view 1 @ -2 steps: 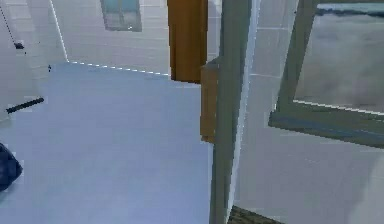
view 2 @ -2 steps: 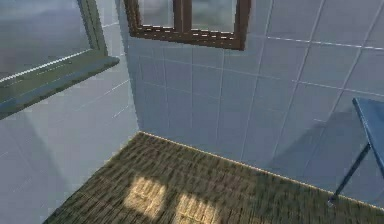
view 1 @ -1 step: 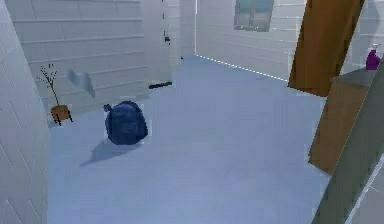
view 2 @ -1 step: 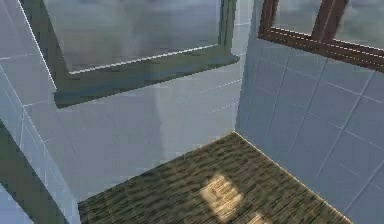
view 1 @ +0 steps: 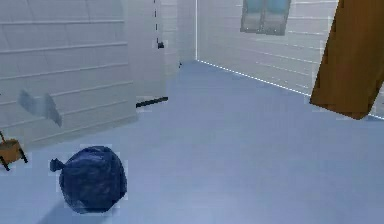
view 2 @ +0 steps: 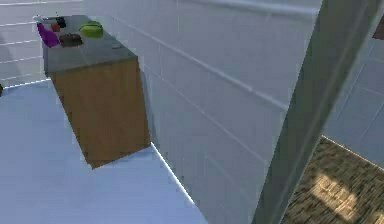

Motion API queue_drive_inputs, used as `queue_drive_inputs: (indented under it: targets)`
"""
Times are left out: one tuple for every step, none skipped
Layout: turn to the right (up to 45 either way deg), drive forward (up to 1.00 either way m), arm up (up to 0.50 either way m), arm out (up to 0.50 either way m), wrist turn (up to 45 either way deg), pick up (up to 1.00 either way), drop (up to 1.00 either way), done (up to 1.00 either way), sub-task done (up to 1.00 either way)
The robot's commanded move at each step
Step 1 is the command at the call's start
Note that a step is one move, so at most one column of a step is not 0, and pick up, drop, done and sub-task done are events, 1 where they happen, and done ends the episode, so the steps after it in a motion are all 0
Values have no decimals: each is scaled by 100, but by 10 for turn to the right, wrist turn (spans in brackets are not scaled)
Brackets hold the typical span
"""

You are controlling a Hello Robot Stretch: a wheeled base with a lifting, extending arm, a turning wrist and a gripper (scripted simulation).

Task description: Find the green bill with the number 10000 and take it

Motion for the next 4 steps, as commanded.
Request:
queue_drive_inputs:
  targets:
    - [-450, 0, 0, 0, 0, 0, 0, 0, 0]
    - [0, 5, 0, 0, 0, 0, 0, 0, 0]
    - [450, 0, 0, 0, 0, 0, 0, 0, 0]
    - [300, 0, 0, 0, 0, 0, 0, 0, 0]
